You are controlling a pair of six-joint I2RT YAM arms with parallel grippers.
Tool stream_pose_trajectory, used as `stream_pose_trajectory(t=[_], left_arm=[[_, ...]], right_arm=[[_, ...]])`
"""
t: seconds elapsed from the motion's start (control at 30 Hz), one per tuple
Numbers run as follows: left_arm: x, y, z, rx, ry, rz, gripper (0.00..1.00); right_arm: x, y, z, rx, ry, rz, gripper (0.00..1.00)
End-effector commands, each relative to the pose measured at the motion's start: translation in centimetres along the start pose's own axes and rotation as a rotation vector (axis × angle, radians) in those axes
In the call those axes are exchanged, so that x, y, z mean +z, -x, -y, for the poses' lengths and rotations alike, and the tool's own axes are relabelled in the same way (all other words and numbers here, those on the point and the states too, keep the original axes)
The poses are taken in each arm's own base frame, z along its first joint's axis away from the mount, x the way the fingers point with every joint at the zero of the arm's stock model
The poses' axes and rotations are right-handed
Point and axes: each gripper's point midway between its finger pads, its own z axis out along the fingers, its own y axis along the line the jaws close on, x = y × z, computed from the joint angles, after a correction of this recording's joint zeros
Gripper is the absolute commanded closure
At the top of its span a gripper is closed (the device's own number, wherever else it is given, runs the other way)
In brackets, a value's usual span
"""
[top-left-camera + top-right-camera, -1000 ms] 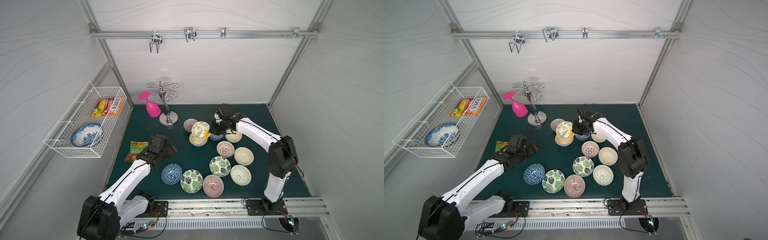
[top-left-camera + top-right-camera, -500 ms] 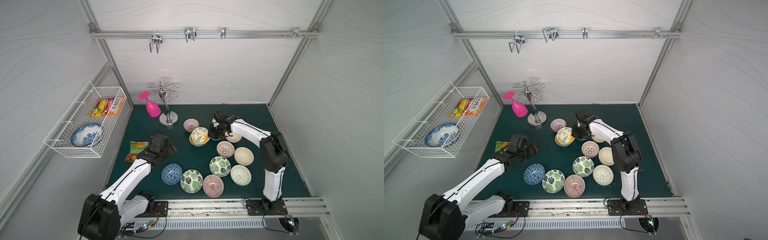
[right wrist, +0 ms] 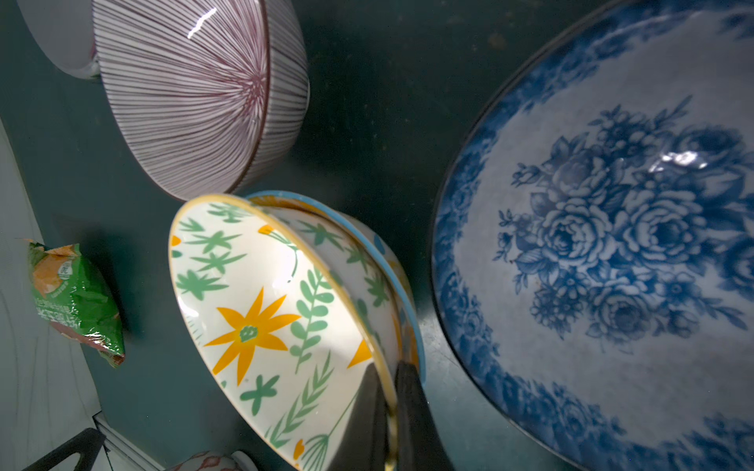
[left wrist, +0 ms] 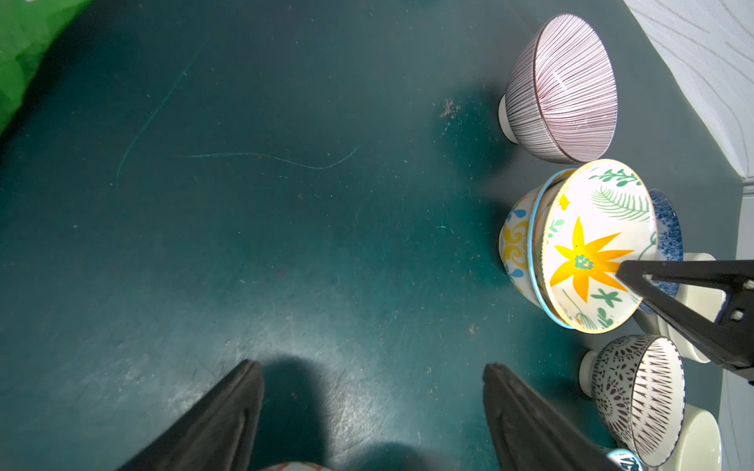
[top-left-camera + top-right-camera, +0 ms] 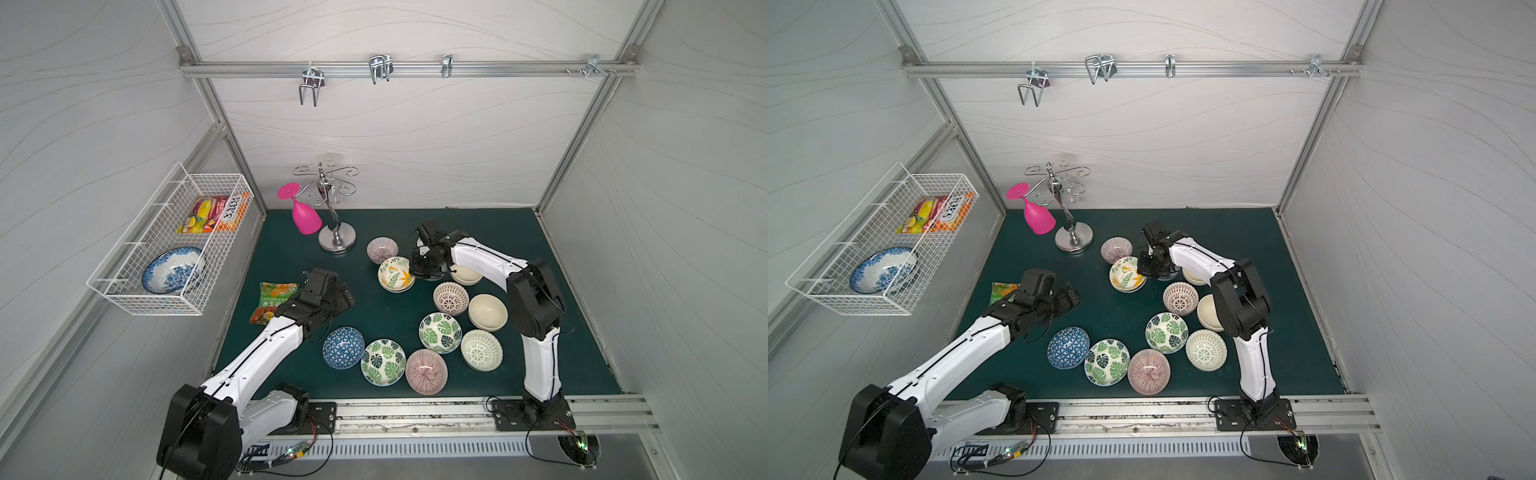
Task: Stack the bowls
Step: Place the bowl on the bowl, then move the bowl to the center of the board.
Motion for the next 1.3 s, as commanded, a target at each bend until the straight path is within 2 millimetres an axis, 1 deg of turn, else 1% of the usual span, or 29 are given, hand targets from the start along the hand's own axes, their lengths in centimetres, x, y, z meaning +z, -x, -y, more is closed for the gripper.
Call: stream_pose_trajectory(t=[0.0,0.13,0.23,0.27,0.43,0.57,0.67,0.73,0.77,0.83,0.97,1.03,1.13,1.27], left_arm=[[-0.2,1.1,1.1,0.007,-0.036,0.03,0.11],[-0.1,1.0,1.1,0.008,-0.035,0.028,0.11],[-0.1,1.0,1.0,0.008,-0.033,0.027,0.11],[-0.2,1.0,1.1,0.008,-0.033,0.028,0.1],[-0.1,1.0,1.2,0.012,-0.035,0.021,0.07],[0.0,1.0,1.3,0.015,-0.027,0.012,0.04],[0.0,1.0,1.2,0.013,-0.024,0.01,0.04],[0.0,0.9,1.1,0.011,-0.021,0.009,0.03],[0.0,1.0,1.1,0.01,-0.021,0.009,0.03],[0.0,0.9,1.1,0.01,-0.02,0.007,0.03],[0.1,0.9,1.2,0.011,-0.019,0.002,0.03],[0.1,0.9,1.2,0.011,-0.016,0.0,0.03],[0.2,0.8,1.1,0.011,-0.007,-0.007,0.03],[0.1,0.8,1.0,0.011,-0.007,-0.005,0.03]], right_arm=[[-0.6,0.7,-1.1,-0.03,0.016,0.02,0.87],[-1.1,0.7,-1.3,-0.03,0.015,0.019,0.7],[-1.9,0.8,-1.3,-0.033,0.007,0.037,0.6],[-2.6,1.1,-1.1,-0.032,-0.002,0.054,0.57],[-5.5,1.6,-0.4,-0.018,-0.008,0.099,0.52],[-8.5,1.8,1.0,-0.009,-0.022,0.139,0.51],[-10.6,1.5,2.8,0.019,-0.037,0.158,0.51],[-12.2,1.1,4.5,0.047,-0.041,0.173,0.5],[-12.6,0.7,5.7,0.067,-0.05,0.174,0.5],[-13.4,-0.2,7.4,0.094,-0.055,0.168,0.5],[-13.3,-2.3,10.3,0.124,-0.07,0.126,0.5],[-13.1,-3.0,11.0,0.135,-0.071,0.113,0.5],[-12.9,-2.9,12.1,0.15,-0.091,0.121,0.51],[-12.7,-1.7,14.2,0.218,-0.109,0.151,0.5]])
